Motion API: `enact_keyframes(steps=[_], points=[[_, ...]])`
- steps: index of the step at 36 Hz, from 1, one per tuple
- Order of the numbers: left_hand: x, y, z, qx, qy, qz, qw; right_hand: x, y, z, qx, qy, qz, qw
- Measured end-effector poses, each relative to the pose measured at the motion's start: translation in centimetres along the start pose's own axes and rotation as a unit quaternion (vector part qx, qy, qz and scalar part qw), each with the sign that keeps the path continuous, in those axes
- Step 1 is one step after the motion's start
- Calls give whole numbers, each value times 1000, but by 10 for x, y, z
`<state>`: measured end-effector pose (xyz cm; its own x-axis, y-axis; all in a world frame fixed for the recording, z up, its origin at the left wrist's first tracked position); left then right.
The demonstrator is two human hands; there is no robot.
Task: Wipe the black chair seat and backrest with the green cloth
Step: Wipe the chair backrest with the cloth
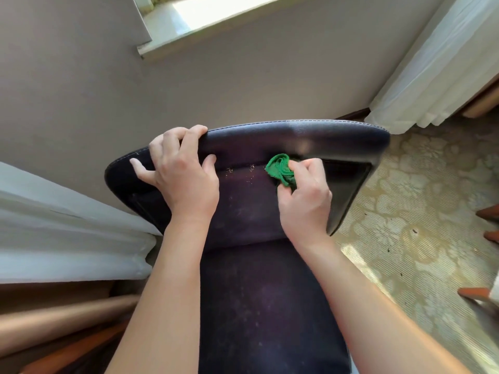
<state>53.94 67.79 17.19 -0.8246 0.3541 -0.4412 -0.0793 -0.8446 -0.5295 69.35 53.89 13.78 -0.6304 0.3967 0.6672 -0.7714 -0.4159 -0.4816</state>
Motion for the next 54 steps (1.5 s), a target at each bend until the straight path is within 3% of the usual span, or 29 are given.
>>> enact_keyframes(steps=[4, 8, 14, 24, 33, 39, 48, 54], points=[[2, 0, 1, -2, -4, 1, 1000, 29, 11, -20, 80, -20, 59, 995], [5, 3, 5, -8, -10, -2, 1000, 28, 9, -15, 111, -39, 80, 990], [28, 8, 22, -34, 4, 42, 999, 7, 7, 22, 49, -85, 33, 995], [104, 13, 26, -31, 134, 187, 973, -3, 1, 18, -5, -18, -15, 1000], [114, 7, 27, -41, 136, 168, 975, 14, 12, -7, 11, 21, -13, 1000], [120, 6, 26, -48, 137, 167, 975, 43, 26, -31, 35, -11, 38, 999], [126, 7, 31, -39, 141, 163, 976, 90, 49, -59, 155, -49, 139, 977], [126, 14, 33, -33, 160, 173, 971, 72, 35, -19, 70, -73, 115, 988]])
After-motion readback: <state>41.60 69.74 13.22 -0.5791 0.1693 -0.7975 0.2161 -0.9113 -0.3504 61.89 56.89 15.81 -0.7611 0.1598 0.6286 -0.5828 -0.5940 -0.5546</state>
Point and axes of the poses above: each hand's wrist, its own y-axis away from the middle knuckle, its own z-axis out of the back of the hand, x = y × z, the point moved 6 cm from there along -y, towards the middle knuckle, and after that the axes turned 15 degrees about -x, right-handed, at the moved point
